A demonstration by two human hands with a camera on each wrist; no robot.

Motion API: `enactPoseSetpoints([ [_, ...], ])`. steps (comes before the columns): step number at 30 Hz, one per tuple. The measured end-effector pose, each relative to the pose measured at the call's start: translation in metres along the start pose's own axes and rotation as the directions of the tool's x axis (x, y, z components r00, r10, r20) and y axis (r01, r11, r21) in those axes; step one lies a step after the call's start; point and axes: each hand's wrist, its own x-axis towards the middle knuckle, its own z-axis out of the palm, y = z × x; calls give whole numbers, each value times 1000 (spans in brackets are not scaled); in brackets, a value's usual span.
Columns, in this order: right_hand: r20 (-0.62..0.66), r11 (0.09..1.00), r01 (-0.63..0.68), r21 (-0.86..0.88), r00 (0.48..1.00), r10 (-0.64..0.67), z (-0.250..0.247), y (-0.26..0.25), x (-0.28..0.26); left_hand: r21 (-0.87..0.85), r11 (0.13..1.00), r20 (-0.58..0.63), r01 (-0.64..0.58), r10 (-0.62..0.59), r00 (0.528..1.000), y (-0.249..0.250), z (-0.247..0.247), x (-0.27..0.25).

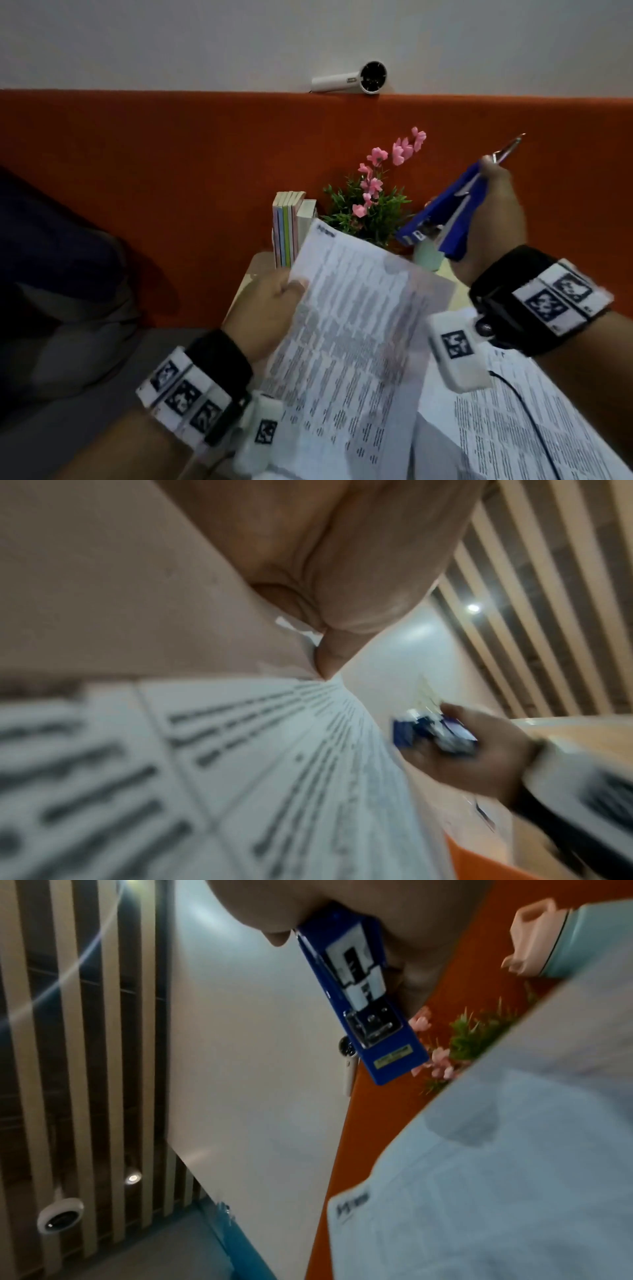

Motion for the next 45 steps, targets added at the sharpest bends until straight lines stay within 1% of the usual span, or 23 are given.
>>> enactPoseSetpoints([
  [1, 13, 1000, -14, -25, 1000, 14, -9, 1, 4, -46, 997, -22, 67, -68, 997, -4, -15, 11],
  [3, 44, 995, -56, -88, 997, 60, -27, 6, 8, -10, 980, -9, 197, -197, 980, -9, -43, 31],
  [5, 74, 983, -108, -148, 990, 120, -46, 12, 7, 16, 946, -1, 324, -324, 946, -21, -58, 47],
  [6, 68, 973, -132, -190, 987, 147, -55, 17, 6, 66, 927, -17, 369, -369, 929, -29, -61, 54],
  [7, 53, 961, -160, -227, 983, 176, -63, 22, 4, 206, 895, -40, 396, -396, 917, -40, -62, 60],
  [8, 34, 946, -192, -261, 978, 207, -72, 28, 4, 356, 838, -64, 412, -418, 906, -51, -62, 64],
  [9, 19, 929, -226, -291, 970, 242, -82, 34, 4, 481, 776, -58, 408, -436, 898, -63, -62, 67],
  [11, -5, 896, -284, -341, 954, 300, -98, 45, 3, 594, 704, -7, 390, -481, 877, -82, -62, 72],
  [13, -29, 863, -332, -380, 937, 347, -110, 55, 0, 606, 693, 9, 391, -497, 868, -95, -61, 77],
  [15, -33, 837, -368, -404, 921, 388, -119, 64, -2, 602, 702, 5, 379, -479, 878, -98, -57, 80],
  [17, -54, 816, -398, -419, 908, 415, -123, 70, -5, 644, 669, -6, 371, -481, 877, -97, -51, 82],
  [18, -62, 807, -410, -425, 903, 426, -124, 73, -6, 687, 627, -27, 369, -485, 874, -96, -49, 82],
  [20, -65, 788, -430, -440, 891, 449, -124, 78, -9, 806, 476, -73, 351, -508, 858, -95, -46, 83],
  [21, -63, 780, -433, -452, 888, 456, -124, 80, -10, 854, 410, -72, 321, -518, 852, -94, -45, 83],
  [22, -65, 773, -436, -460, 885, 460, -124, 82, -12, 880, 377, -54, 289, -524, 850, -92, -44, 84],
  [24, -73, 766, -441, -468, 883, 463, -124, 86, -13, 894, 378, -1, 243, -539, 842, -89, -41, 86],
  [26, -88, 758, -447, -475, 881, 465, -125, 89, -12, 888, 390, 16, 242, -553, 833, -83, -38, 87],
  [34, -92, 751, -450, -483, 879, 468, -126, 91, -11, 841, 397, -45, 368, -626, 778, -81, -40, 87],
  [36, -80, 759, -448, -472, 880, 469, -124, 90, -10, 854, 383, -47, 353, -618, 785, -78, -34, 85],
  [39, -70, 776, -440, -451, 885, 461, -123, 88, -11, 864, 383, -50, 328, -583, 811, -70, -24, 80],
  [43, -69, 771, -444, -457, 881, 468, -122, 84, -14, 844, 393, -74, 364, -588, 805, -67, -30, 79],
  [44, -73, 767, -445, -462, 881, 467, -122, 83, -14, 846, 377, -85, 377, -604, 793, -67, -34, 80],
  [45, -76, 763, -442, -473, 882, 464, -122, 81, -14, 843, 367, -108, 393, -600, 792, -68, -38, 80],
])
